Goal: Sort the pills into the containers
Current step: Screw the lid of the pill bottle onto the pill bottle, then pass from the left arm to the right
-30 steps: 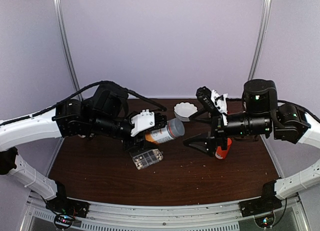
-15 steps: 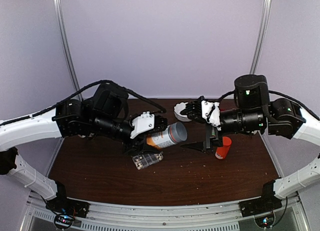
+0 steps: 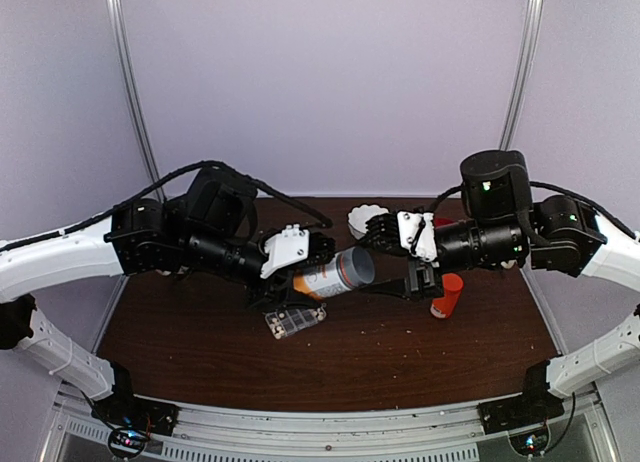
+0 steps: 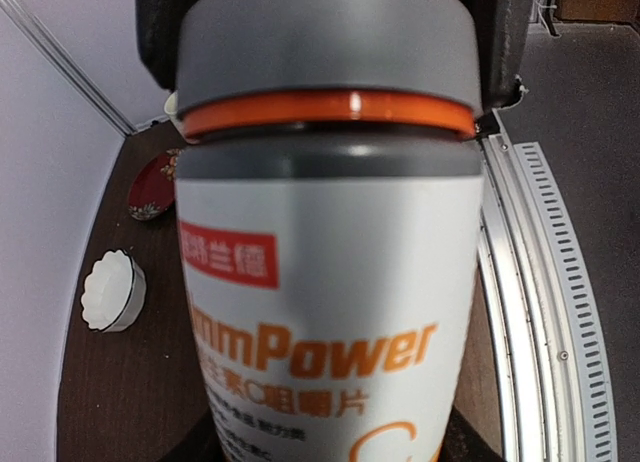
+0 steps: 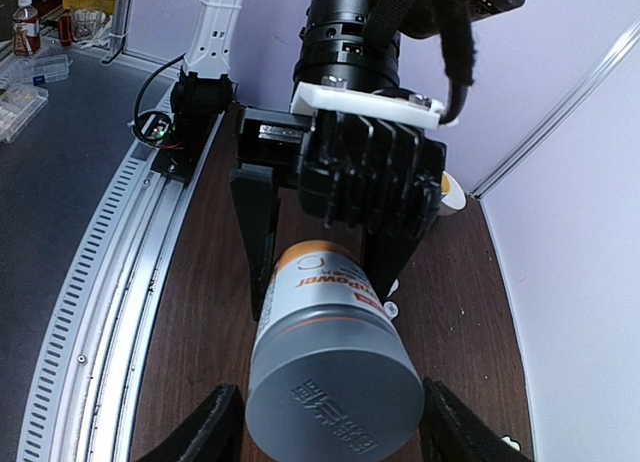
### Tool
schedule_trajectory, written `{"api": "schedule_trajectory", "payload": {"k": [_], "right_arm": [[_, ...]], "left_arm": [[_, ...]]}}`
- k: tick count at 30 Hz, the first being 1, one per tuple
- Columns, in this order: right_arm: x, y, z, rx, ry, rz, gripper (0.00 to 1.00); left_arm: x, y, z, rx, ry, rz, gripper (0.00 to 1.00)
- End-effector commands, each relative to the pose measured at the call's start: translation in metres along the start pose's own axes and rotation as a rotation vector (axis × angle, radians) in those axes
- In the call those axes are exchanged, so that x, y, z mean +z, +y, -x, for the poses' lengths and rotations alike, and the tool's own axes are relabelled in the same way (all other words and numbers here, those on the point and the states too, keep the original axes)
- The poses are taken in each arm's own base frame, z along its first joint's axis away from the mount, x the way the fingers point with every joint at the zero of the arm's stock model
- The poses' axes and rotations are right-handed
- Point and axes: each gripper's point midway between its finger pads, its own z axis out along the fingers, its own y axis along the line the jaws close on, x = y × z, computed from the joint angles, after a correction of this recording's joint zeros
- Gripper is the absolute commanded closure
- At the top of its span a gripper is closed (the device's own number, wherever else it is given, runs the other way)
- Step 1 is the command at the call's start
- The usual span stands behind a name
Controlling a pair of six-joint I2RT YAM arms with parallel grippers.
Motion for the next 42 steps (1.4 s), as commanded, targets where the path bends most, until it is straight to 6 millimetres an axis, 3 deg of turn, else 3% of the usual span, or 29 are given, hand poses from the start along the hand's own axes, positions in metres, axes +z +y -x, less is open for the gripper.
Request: {"api": "schedule_trajectory", "payload": {"k": [1,6,14,26,27,33,37,42], "right_arm": [[-0.002,-0.003,0.013,0.001,-0.035,0.000,0.38],[0.001,-0.003,0.013,0.011,-0.033,0.004,0.42],[0.006,-0.006,0.011,0.099,-0.021,-0.003,0.59],[0.014,-0.012,0.014,0.558,-0.068,-0.025,0.78],[0.014,-0.011,0.013,0.565,-0.061,-0.024,0.76],[0.011,-0.005,0.004,0.477,-0.038,-0.021,0.18],[0.012,-0.002,-0.002,0.408,-0.008,-0.015,0.07],[0.014,-0.002,-0.002,0.361,-0.005,-0.014,0.10]], "left_arm": [[-0.005,0.004,0.014,0.018,-0.048,0.007,1.00],[-0.006,0.004,0.014,0.018,-0.048,0.006,1.00],[-0.005,0.006,0.013,0.018,-0.041,0.017,1.00],[-0.005,0.014,0.013,0.019,-0.027,0.058,1.00],[-0.005,0.014,0.013,0.019,-0.028,0.061,1.00],[-0.007,0.015,0.016,0.018,-0.053,0.067,1.00],[-0.010,0.012,0.019,0.020,-0.066,0.057,1.00],[-0.009,0.009,0.020,0.023,-0.073,0.040,1.00]]}}
